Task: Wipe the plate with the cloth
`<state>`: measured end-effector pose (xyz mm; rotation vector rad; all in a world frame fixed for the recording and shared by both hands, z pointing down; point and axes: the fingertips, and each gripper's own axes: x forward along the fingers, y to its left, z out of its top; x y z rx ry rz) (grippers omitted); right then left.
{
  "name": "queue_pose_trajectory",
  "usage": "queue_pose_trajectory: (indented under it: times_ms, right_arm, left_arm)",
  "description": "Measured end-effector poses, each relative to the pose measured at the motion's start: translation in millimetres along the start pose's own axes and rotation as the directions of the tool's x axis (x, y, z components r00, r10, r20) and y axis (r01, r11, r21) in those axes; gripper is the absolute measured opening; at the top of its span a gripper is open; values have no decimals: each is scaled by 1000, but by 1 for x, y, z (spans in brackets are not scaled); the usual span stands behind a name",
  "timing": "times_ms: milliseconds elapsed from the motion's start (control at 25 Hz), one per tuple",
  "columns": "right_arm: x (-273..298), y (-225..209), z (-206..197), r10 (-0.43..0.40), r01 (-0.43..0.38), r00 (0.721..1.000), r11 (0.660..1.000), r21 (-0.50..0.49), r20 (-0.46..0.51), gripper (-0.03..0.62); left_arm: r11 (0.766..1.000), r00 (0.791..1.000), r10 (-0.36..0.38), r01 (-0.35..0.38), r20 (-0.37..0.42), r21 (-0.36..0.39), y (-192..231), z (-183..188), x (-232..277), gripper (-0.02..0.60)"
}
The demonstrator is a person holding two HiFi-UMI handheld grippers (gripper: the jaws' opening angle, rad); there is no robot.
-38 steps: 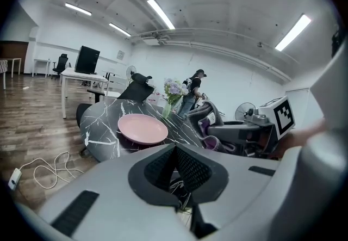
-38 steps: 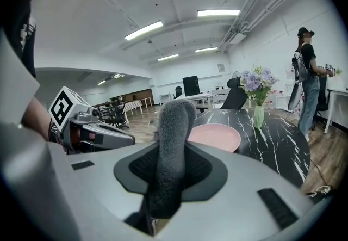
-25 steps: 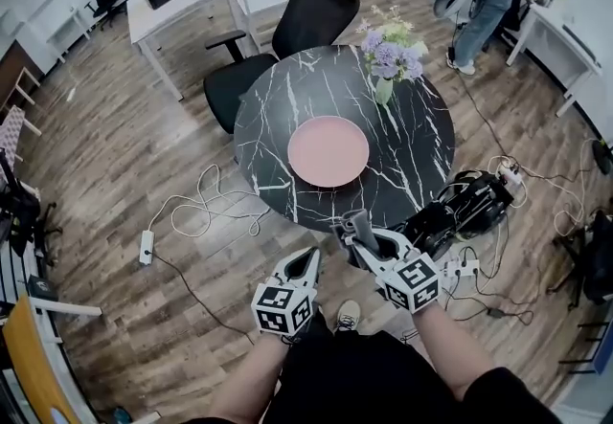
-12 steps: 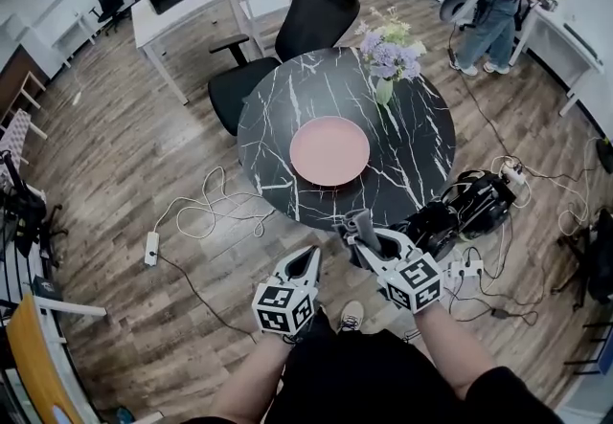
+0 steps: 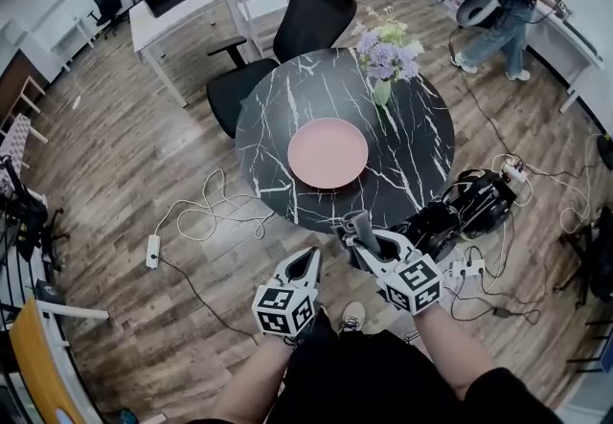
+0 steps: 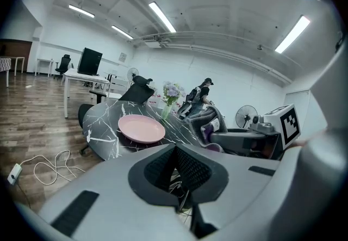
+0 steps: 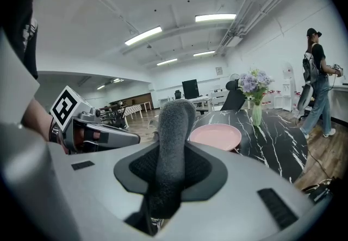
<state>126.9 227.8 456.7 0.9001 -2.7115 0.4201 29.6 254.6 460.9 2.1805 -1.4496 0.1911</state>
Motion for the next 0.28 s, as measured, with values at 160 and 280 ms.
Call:
queue_pose_trajectory:
  times_ms: [160, 280]
  right_arm:
    - [3, -2, -1, 5, -5, 1000, 1000, 2, -6, 106]
    - [5, -1, -3, 11, -11, 1000, 1000, 2, -13, 106]
  left_arm:
    - [1000, 1000, 2, -2, 2, -5, 2, 1, 4, 18]
    - [1000, 1000, 2, -2, 3, -8, 3, 2, 6, 18]
